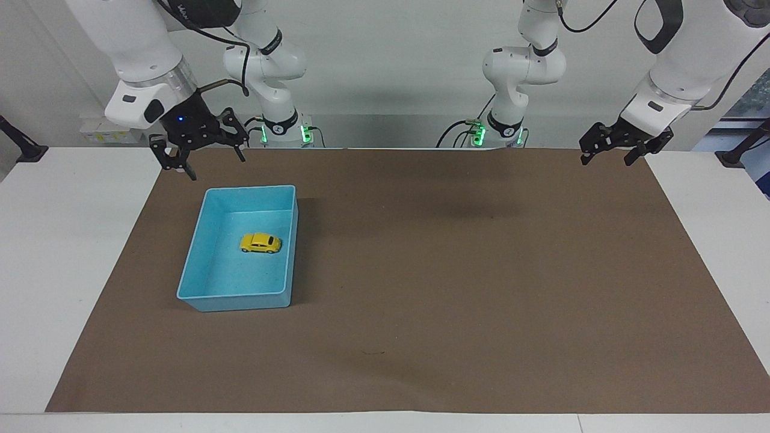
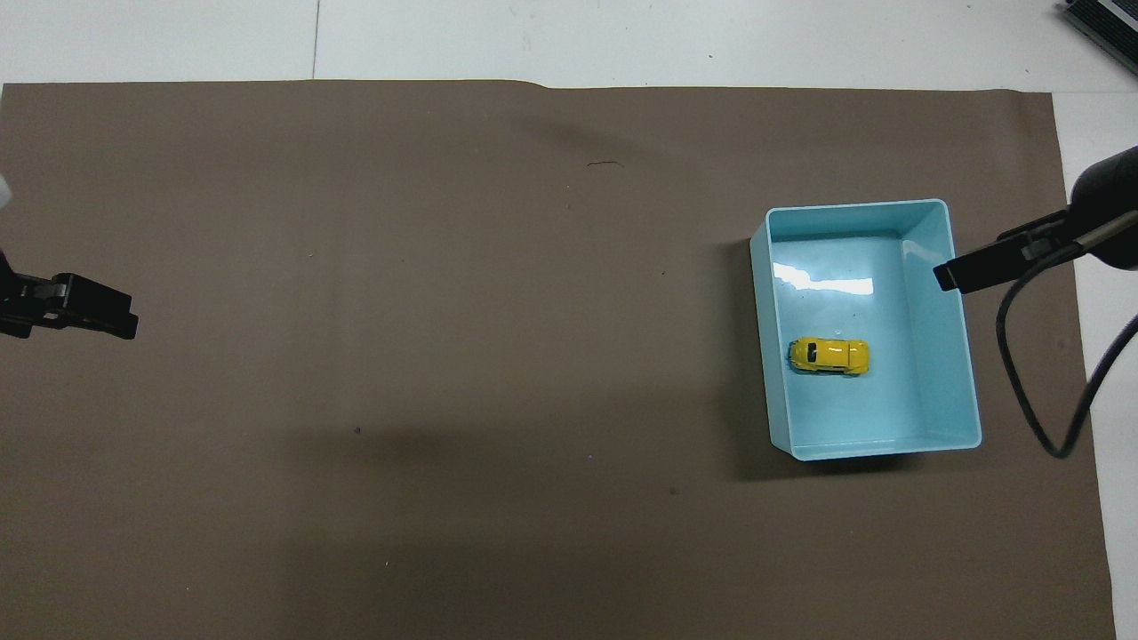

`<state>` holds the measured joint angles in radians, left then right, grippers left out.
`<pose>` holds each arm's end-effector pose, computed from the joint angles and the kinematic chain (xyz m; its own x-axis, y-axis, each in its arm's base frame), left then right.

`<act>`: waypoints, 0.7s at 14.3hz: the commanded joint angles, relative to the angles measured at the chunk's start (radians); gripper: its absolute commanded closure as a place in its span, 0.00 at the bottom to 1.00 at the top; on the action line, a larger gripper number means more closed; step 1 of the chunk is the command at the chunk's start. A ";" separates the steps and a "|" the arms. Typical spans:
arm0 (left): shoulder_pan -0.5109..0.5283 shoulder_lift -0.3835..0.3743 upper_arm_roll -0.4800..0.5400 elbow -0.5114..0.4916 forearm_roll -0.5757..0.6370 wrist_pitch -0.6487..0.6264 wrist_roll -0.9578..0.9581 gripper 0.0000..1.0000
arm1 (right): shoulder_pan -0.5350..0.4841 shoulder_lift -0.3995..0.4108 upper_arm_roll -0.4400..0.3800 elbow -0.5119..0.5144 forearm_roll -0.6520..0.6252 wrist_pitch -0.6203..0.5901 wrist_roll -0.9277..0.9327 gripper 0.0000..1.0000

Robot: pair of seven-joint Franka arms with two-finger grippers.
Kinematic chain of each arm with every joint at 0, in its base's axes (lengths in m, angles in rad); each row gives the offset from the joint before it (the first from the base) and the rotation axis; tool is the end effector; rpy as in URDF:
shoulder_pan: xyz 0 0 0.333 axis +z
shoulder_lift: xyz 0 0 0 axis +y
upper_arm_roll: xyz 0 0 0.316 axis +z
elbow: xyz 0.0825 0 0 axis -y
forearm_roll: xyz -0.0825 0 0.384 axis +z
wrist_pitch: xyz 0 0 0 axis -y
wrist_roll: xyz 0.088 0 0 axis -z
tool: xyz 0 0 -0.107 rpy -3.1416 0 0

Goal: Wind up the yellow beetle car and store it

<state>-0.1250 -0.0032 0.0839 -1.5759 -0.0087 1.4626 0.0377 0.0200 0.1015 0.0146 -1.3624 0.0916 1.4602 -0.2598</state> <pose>0.5409 -0.0232 0.6150 0.9908 -0.0794 -0.1095 -0.0785 -0.9968 0.0131 0.5740 0.0300 0.6552 0.9541 0.2987 0.0206 0.2993 -0.9499 -0.0901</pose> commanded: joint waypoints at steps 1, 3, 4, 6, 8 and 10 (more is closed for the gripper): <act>0.008 -0.020 -0.007 -0.016 0.007 -0.001 -0.005 0.00 | 0.027 -0.026 -0.012 0.008 -0.039 -0.064 0.178 0.00; 0.005 -0.020 -0.007 -0.016 0.007 0.001 -0.004 0.00 | 0.034 -0.035 -0.004 0.008 -0.082 -0.072 0.194 0.00; 0.007 -0.020 -0.007 -0.016 0.007 0.001 -0.002 0.00 | 0.031 -0.035 -0.002 0.008 -0.085 -0.072 0.194 0.00; 0.005 -0.020 -0.007 -0.016 0.007 -0.001 -0.004 0.00 | 0.031 -0.042 -0.010 0.006 -0.087 -0.073 0.195 0.00; 0.004 -0.020 -0.007 -0.016 0.007 -0.001 -0.007 0.00 | 0.029 -0.052 -0.010 0.002 -0.083 -0.077 0.197 0.00; 0.002 -0.020 -0.007 -0.016 0.007 0.001 -0.010 0.00 | 0.029 -0.052 -0.005 0.000 -0.073 -0.061 0.205 0.00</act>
<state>-0.1250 -0.0032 0.0823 -1.5759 -0.0087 1.4626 0.0376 0.0476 0.0624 0.0079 -1.3576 0.0135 1.4004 -0.0850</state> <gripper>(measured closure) 0.000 0.000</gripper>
